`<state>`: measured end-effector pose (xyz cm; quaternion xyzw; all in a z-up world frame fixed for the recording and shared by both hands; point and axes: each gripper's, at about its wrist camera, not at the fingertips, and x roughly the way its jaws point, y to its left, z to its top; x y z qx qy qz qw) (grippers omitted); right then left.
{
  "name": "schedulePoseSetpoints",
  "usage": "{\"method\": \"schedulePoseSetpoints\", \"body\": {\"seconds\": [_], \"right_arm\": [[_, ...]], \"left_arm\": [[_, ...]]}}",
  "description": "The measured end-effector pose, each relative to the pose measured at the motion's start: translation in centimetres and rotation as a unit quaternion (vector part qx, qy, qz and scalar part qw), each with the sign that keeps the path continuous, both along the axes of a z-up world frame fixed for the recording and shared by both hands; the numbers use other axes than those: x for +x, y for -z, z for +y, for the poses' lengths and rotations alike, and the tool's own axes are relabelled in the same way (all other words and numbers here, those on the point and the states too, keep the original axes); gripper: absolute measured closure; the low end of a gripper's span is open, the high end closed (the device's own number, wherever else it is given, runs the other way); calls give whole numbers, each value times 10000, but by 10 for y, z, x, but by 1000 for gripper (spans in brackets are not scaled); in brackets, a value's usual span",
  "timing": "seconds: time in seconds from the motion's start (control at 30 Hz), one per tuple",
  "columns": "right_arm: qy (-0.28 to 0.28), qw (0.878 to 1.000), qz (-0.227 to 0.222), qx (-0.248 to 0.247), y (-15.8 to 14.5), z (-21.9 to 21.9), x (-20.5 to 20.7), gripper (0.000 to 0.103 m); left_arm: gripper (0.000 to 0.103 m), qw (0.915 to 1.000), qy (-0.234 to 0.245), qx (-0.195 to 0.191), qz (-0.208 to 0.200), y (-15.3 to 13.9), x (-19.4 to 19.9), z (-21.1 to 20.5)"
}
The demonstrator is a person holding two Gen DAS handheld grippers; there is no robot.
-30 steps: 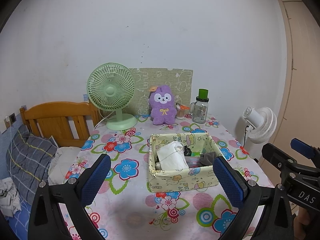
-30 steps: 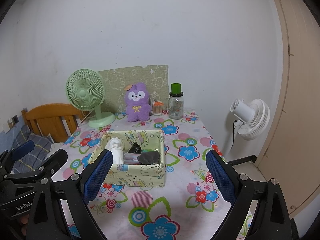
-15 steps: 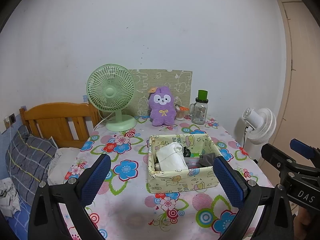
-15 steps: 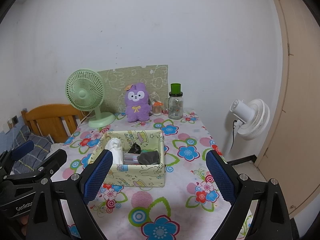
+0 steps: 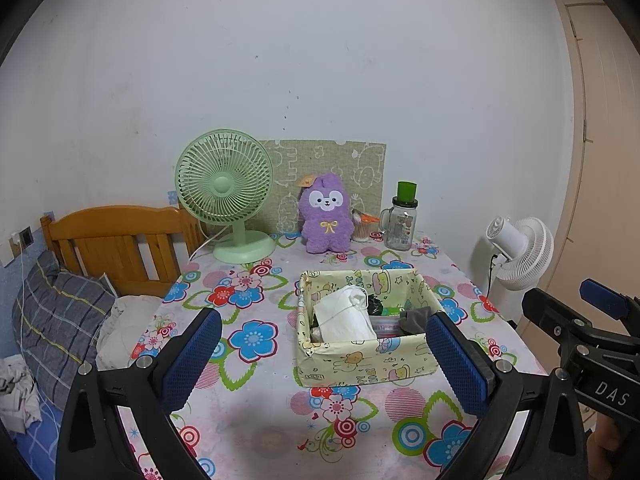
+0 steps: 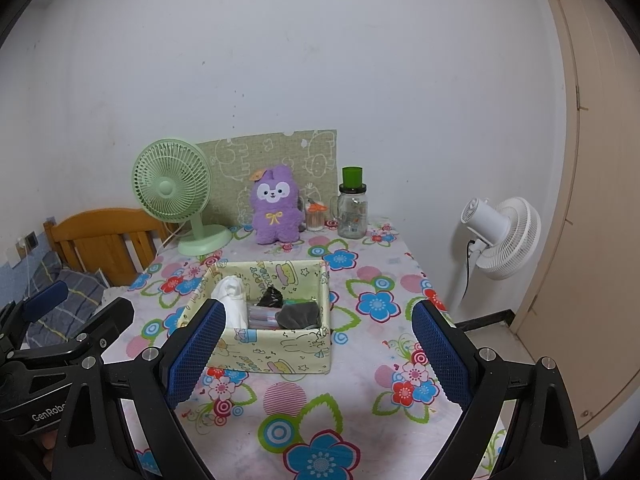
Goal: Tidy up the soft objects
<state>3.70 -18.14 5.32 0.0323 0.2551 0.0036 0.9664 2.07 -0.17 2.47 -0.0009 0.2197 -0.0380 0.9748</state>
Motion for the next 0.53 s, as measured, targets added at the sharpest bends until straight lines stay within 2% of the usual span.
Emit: {"method": "schedulePoseSetpoints", "body": {"seconds": [0.53], "right_arm": [[-15,10000,-19,-3,1,1,-1,7]], "left_arm": [[0,10000,-14,-11,-10,-1,-1,0]]}}
